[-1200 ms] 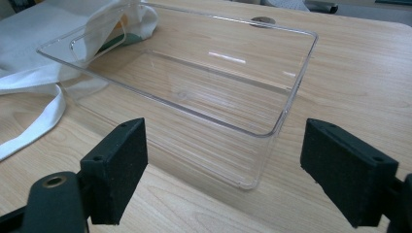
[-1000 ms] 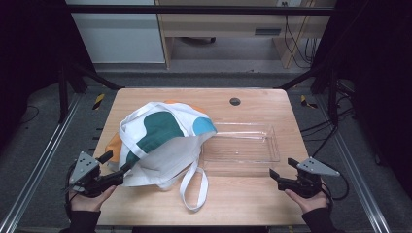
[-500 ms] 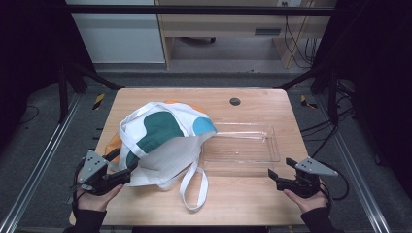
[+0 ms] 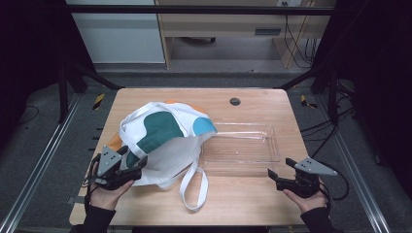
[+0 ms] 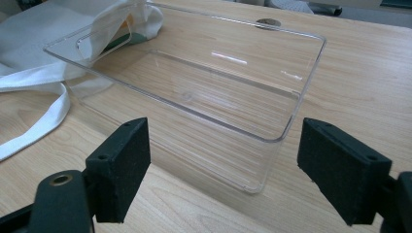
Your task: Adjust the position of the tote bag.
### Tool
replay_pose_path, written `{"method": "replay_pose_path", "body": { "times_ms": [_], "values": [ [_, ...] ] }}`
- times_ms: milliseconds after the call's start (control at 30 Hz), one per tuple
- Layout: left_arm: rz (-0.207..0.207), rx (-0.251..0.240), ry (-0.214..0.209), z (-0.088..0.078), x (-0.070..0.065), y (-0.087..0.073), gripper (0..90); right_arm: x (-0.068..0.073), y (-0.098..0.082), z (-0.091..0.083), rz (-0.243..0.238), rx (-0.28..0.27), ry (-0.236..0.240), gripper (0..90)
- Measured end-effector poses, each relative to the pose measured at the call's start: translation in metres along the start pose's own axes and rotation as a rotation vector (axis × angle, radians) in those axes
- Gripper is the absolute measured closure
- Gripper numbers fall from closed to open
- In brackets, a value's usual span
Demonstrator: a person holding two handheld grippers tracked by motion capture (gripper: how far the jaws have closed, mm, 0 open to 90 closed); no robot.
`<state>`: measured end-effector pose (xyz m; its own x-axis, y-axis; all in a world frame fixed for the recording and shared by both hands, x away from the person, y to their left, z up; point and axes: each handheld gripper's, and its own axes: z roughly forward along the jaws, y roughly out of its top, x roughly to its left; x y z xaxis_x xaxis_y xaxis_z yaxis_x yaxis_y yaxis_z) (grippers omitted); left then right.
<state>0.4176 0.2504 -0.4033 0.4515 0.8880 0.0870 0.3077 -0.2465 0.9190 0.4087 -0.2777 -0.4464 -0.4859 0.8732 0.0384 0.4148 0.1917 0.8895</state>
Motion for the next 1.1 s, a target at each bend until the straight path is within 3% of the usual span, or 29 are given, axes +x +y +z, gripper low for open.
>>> {"method": "replay_pose_path", "body": {
  "times_ms": [233,367,633,833,1100],
  "values": [
    [0.025,0.015,0.029,0.010,-0.005,0.003,24.2,0.000,0.000,0.000,0.001,0.003,0.003,19.6],
    [0.037,0.030,0.066,0.015,-0.005,0.002,29.0,0.000,0.000,0.000,-0.002,0.003,0.002,19.6],
    [0.028,0.068,0.104,0.019,-0.003,0.002,49.9,0.000,0.000,0.000,-0.003,0.001,0.002,20.1],
    [-0.009,0.072,0.106,0.018,0.002,0.005,65.9,0.001,0.001,0.000,-0.005,0.001,0.007,21.0],
    [-0.021,0.062,0.080,0.015,0.006,0.010,73.5,0.006,0.003,0.001,-0.017,-0.003,0.032,25.9]
  ]
}}
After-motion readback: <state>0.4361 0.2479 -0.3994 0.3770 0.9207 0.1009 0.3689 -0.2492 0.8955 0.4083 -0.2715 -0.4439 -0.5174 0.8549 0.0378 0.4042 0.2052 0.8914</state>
